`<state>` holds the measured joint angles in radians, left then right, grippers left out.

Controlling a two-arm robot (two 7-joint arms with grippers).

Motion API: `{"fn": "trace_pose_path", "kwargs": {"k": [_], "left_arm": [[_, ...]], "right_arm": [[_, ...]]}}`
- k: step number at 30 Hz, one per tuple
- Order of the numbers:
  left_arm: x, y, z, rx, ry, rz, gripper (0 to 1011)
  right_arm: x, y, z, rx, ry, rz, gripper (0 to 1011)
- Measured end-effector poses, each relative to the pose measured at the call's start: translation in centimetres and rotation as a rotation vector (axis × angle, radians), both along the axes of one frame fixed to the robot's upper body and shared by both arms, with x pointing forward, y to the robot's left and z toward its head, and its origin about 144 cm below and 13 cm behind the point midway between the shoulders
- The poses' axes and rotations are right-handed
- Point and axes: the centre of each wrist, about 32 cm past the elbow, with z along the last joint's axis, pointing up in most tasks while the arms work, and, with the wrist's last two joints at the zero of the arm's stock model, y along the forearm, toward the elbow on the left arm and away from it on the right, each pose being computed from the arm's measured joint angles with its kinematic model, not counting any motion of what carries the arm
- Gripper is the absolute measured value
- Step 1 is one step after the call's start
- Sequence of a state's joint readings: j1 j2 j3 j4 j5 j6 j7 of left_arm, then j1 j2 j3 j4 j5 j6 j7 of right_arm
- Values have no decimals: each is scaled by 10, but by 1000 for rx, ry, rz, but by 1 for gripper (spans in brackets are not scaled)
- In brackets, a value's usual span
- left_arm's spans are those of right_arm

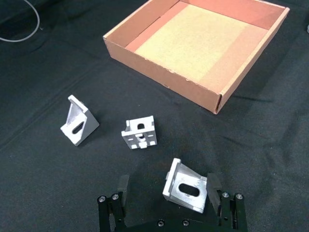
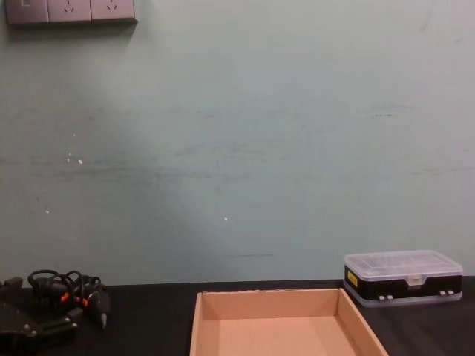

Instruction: Use one hand to pick up the angle iron from the table and place it into the box.

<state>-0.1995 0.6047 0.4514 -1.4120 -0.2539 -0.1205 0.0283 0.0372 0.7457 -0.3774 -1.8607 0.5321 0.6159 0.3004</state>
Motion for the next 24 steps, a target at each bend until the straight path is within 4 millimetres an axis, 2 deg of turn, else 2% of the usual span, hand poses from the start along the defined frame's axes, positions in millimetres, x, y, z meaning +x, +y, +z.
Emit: {"fn": "trace_pose_path", "kwargs": {"k": [4,7,13,24], "left_arm": [[0,0,0,0,0,0,1000],[0,0,0,0,0,0,1000],[0,0,0,0,0,0,1000],[0,0,0,0,0,0,1000]], "right_arm": [[0,1,-2,2,0,2,1003],[0,1,-3,2,-2,4,964],[0,3,-5,-6,-6,2,825],[-2,3,-9,-11,-5,0,452]]}}
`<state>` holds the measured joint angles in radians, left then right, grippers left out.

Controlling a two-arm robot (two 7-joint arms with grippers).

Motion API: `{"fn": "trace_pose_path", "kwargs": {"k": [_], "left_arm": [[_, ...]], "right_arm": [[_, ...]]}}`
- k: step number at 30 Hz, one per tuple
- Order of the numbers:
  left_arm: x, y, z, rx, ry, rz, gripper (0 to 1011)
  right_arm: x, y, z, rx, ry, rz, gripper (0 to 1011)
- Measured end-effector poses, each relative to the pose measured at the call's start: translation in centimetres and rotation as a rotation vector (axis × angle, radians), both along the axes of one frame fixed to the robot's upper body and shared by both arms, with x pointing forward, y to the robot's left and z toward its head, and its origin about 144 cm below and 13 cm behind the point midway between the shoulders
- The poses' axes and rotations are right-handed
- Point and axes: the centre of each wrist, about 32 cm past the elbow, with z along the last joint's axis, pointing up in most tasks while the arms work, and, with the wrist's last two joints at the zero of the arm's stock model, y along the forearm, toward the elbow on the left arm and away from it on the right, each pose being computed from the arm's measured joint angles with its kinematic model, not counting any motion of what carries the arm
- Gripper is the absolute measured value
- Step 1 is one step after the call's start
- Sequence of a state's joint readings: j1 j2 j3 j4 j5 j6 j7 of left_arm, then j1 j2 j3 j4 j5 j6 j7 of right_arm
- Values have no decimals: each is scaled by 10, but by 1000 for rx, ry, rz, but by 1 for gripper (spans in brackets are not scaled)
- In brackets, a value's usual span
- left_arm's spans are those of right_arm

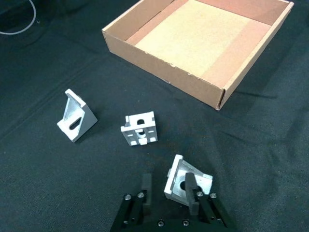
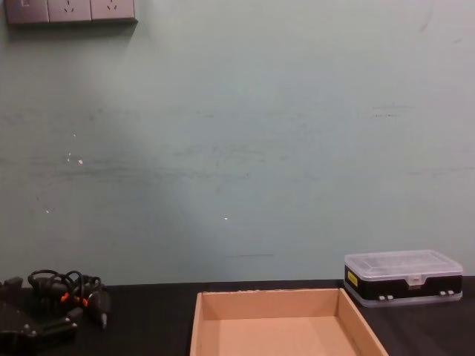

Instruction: Use one hand to pick up the angle iron from the table and place it into the box.

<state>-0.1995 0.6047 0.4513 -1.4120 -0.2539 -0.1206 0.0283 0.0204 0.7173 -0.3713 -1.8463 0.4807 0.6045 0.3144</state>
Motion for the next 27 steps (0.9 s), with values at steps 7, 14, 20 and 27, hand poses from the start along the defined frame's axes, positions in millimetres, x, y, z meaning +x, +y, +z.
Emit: {"fn": "trace_pose_path", "kwargs": {"k": [7,14,20,27], "left_arm": [[0,0,0,0,0,0,1000],[0,0,0,0,0,0,1000],[0,0,0,0,0,0,1000],[0,0,0,0,0,0,1000]], "right_arm": [[-1,1,-2,0,-1,0,230],[-2,0,-2,-3,-7,0,127],[-3,0,-1,-11,-19,-1,127],[-2,-4,8,-12,-57,-8,127]]}}
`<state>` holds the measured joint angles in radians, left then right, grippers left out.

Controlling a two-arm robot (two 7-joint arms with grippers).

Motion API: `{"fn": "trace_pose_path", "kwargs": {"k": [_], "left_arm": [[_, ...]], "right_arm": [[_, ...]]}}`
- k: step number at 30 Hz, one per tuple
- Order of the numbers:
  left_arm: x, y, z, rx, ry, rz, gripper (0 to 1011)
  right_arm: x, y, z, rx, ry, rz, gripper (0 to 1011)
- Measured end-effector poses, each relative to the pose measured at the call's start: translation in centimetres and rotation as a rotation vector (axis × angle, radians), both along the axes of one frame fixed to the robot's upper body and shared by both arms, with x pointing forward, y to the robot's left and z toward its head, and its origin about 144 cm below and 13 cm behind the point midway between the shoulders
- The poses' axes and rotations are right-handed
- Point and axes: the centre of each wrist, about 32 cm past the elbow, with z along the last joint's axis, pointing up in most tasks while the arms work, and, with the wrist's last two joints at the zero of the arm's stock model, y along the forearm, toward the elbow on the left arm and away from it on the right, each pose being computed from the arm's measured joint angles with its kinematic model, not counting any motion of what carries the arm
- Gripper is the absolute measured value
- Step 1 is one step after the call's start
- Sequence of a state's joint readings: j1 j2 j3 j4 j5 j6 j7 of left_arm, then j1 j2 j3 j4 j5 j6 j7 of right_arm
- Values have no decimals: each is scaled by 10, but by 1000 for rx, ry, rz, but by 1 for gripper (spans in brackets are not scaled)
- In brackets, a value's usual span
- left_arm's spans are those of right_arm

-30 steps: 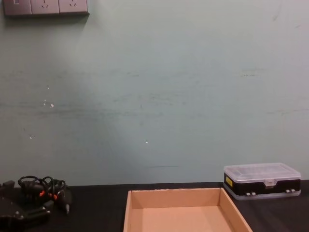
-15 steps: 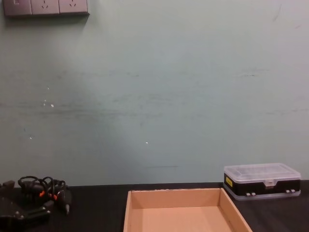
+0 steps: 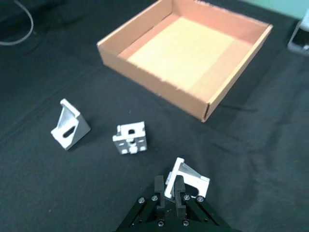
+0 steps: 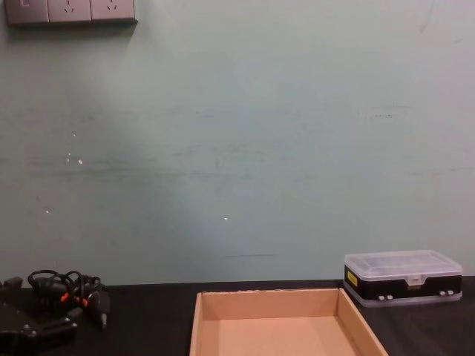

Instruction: Use one hand to pick up the angle iron from the table and place it into the box.

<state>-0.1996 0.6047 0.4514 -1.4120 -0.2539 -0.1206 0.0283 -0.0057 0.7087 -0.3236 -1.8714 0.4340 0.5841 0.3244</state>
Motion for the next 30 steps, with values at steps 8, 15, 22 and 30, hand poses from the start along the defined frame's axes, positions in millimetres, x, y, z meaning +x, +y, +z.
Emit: {"fn": "trace_pose_path", "kwargs": {"k": [8,15,22,30], "left_arm": [[0,0,0,0,0,0,1000],[0,0,0,0,0,0,1000],[0,0,0,0,0,0,1000],[0,0,0,0,0,0,1000]], "right_arm": [[6,-7,23,31,-79,-24,127],[23,1,47,64,-175,-19,127],[50,15,52,52,-223,25,127],[82,31,47,27,-227,73,127]]}}
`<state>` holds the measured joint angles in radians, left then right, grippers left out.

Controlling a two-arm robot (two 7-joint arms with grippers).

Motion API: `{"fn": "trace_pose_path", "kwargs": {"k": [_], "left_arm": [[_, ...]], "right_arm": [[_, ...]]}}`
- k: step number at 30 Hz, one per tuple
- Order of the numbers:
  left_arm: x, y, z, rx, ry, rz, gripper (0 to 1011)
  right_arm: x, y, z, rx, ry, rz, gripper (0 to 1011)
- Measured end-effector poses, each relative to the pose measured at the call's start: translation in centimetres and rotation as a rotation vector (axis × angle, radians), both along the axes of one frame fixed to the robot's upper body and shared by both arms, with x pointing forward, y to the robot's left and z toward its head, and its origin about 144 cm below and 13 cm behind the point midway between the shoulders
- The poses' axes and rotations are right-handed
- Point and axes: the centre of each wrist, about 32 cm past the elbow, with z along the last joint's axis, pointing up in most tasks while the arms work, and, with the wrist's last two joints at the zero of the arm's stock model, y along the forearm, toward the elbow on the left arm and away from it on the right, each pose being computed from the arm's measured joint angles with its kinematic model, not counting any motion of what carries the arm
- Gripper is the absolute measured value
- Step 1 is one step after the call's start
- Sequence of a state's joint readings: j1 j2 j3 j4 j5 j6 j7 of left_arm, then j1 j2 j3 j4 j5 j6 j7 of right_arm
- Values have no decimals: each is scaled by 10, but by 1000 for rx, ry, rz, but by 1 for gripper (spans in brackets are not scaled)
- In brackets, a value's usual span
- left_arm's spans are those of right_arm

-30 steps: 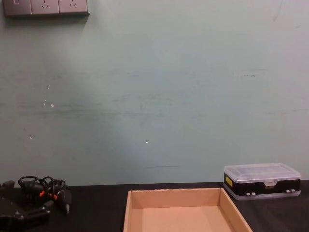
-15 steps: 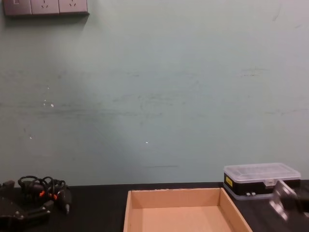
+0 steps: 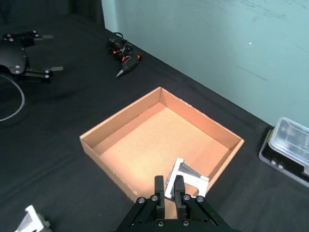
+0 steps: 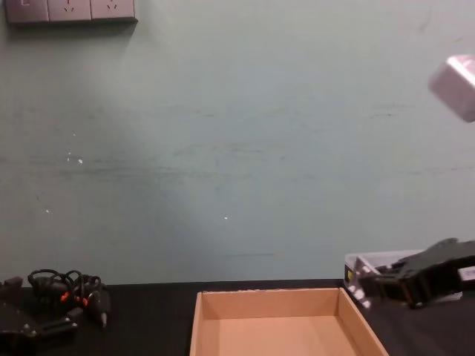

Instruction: Use one hand to pick up the angle iron from the table and place it into the box.

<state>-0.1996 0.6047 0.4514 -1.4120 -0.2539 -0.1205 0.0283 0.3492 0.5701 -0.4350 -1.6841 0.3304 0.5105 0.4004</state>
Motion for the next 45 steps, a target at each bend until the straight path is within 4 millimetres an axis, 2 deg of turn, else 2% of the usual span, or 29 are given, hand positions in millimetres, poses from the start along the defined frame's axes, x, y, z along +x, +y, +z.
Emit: {"fn": "trace_pose_path", "kwargs": {"k": [9,18,26,40,44,45], "left_arm": [[0,0,0,0,0,0,1000],[0,0,0,0,0,0,1000],[0,0,0,0,0,0,1000],[0,0,0,0,0,0,1000],[0,0,0,0,0,0,1000],[0,0,0,0,0,0,1000]], "right_arm": [[30,24,-12,-27,23,38,127],[48,46,-29,-69,54,41,127],[56,55,-41,-94,67,23,127],[59,56,-46,-108,76,-2,127],[58,56,-48,-112,77,-6,204],[58,55,-48,-111,77,-7,260]]}}
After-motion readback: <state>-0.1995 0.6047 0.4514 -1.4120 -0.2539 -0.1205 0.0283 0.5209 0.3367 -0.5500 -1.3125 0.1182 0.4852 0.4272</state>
